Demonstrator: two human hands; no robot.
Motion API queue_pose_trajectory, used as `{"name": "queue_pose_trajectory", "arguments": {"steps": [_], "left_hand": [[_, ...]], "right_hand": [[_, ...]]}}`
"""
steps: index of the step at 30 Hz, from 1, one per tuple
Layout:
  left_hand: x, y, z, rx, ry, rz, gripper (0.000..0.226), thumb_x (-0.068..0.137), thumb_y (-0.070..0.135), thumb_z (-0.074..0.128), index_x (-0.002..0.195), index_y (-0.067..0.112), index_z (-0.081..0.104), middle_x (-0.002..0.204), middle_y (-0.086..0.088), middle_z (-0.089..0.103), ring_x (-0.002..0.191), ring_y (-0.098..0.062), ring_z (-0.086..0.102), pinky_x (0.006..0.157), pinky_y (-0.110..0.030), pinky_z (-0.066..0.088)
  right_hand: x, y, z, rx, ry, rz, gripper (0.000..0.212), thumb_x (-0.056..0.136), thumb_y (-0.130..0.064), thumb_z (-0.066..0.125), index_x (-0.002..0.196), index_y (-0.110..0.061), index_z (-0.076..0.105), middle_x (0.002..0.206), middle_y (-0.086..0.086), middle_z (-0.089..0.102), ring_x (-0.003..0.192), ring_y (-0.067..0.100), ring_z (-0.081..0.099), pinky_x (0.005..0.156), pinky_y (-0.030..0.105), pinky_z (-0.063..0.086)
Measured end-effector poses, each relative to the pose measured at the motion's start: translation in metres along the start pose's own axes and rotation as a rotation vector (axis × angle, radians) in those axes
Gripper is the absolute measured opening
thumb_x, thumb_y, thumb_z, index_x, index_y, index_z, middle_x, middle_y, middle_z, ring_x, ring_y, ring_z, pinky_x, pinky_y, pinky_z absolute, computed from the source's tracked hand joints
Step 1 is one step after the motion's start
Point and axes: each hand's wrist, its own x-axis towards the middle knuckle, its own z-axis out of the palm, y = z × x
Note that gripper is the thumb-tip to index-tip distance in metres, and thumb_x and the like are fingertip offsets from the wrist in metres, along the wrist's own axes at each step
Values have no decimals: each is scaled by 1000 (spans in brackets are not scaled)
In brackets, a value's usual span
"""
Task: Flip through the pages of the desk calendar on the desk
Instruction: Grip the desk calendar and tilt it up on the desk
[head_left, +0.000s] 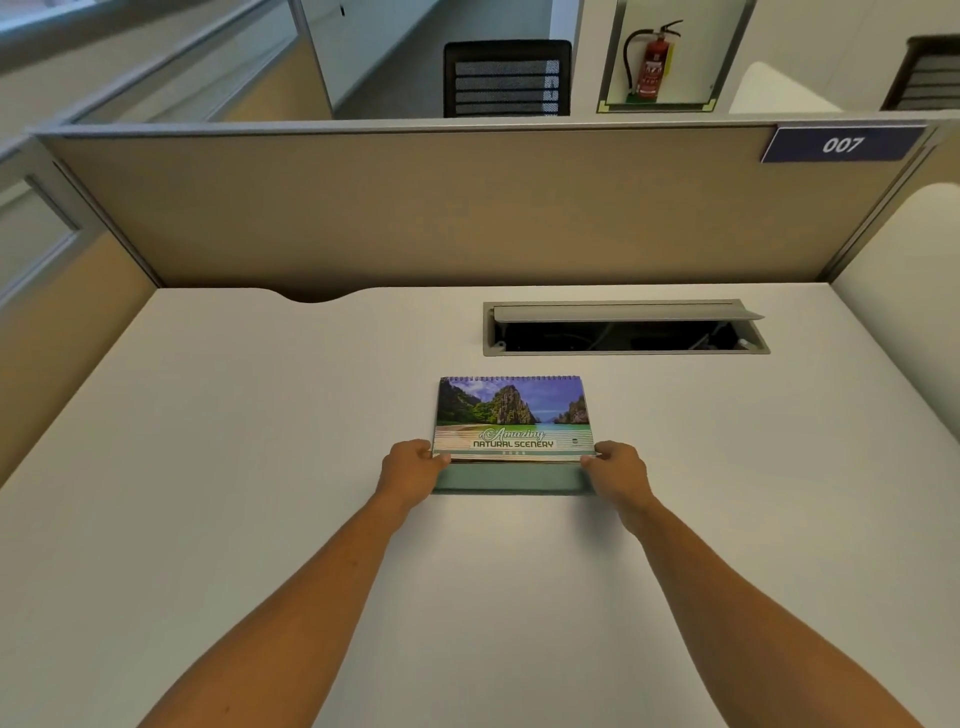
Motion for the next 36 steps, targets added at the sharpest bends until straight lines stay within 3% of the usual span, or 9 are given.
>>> {"name": "queue_pose_trajectory", "arguments": {"steps": [5,9,14,18,22,26,30,36], "left_hand": [[4,-4,-4,-83,-54,2,35,84,3,64,119,8,61,113,-10,66,99,-23,59,80,-26,49],[7,-5,-20,-191,-86,-13,31,83,1,65,113,9,60,105,-7,65,94,-18,61,70,-20,52],[14,-6,-40,-306,-32,87,30,83,-5,62,105,12,51,103,-8,67,89,-14,64,67,-20,51],[24,-4,-52,-275,68,199,31,85,-6,56,106,13,43,102,-4,64,93,-13,62,67,-16,50],[36,-8,-65,-203,118,293,32,88,-3,55,108,18,39,109,-1,60,98,-12,60,73,-12,49],[49,-17,-74,-116,149,338,31,89,2,55,109,20,39,113,-1,58,101,-19,60,78,-20,49],[66,-27,-80,-37,175,336,31,90,5,51,114,19,37,116,-2,58,100,-21,58,74,-18,45],[92,-50,-82,73,161,320,32,93,5,47,121,9,33,122,-14,59,100,-26,57,80,-29,44]], "right_hand": [[1,-2,5,116,-14,41,21,84,-4,56,97,-18,65,106,9,70,90,22,62,65,26,49],[6,-7,9,200,-54,62,29,84,-3,59,112,-7,62,112,11,68,100,26,62,75,30,49],[8,-24,20,284,-75,-48,30,88,-4,55,115,-14,46,114,12,64,101,23,62,76,32,52],[15,-44,36,283,-60,-191,28,93,-2,51,116,-17,41,119,7,59,108,21,59,84,32,53],[25,-65,54,247,-38,-272,29,96,-5,50,116,-22,39,118,0,55,108,17,54,77,18,46],[39,-81,70,199,-35,-312,29,96,-5,49,120,-19,39,120,2,56,109,20,54,87,29,47],[53,-91,85,139,-30,-345,26,96,-2,47,119,-12,41,120,9,61,105,25,57,85,33,46],[76,-98,105,42,-92,-332,25,97,-4,46,120,-9,39,127,14,59,108,27,56,83,32,42]]}}
